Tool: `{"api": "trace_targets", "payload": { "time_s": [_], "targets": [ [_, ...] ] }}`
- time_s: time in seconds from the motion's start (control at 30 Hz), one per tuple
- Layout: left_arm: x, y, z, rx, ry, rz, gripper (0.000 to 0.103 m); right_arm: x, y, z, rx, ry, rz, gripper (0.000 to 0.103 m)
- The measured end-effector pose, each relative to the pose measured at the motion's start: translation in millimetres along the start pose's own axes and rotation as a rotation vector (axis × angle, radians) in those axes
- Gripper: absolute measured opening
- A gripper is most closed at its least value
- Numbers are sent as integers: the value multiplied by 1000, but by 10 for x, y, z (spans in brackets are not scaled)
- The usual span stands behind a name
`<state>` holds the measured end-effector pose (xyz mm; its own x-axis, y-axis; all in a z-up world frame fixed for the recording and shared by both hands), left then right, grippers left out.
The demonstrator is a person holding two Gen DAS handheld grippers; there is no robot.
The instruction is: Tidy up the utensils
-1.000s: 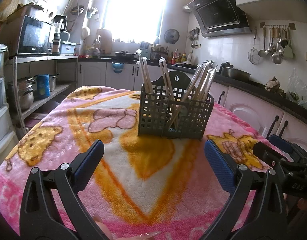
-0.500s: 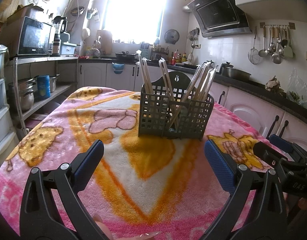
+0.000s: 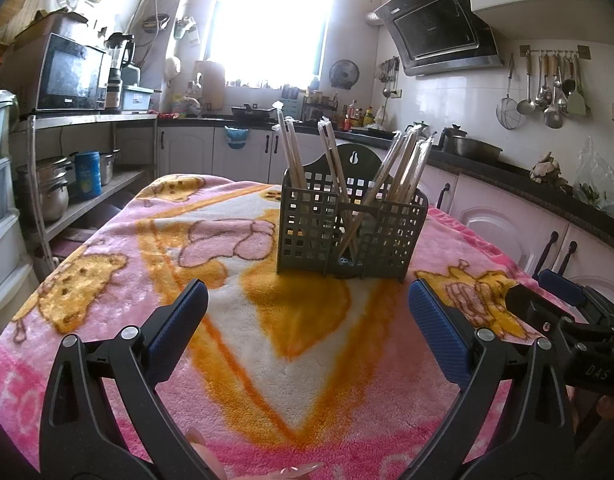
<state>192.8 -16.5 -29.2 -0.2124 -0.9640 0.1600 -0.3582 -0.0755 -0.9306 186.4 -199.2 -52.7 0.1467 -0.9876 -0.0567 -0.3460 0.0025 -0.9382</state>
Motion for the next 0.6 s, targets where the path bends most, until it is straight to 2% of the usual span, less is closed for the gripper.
{"api": "trace_targets", "payload": {
  "time_s": [0.6],
  "targets": [
    [9, 3, -4, 2, 0, 3, 92, -21, 11, 1, -2, -3, -5, 97]
  ]
}}
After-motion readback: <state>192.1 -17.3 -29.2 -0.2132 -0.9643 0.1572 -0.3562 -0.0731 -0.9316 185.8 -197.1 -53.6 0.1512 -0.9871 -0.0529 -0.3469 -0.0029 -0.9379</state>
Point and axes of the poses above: each gripper's, at about its wrist camera, not at the fingertips, and z roughly the way its jaws point, x to its right, y to its underside, the point moved 8 cm from there along z, roughly the way its jaws point, and after that the axes turned 6 degrees about y, right-handed, at the moved point
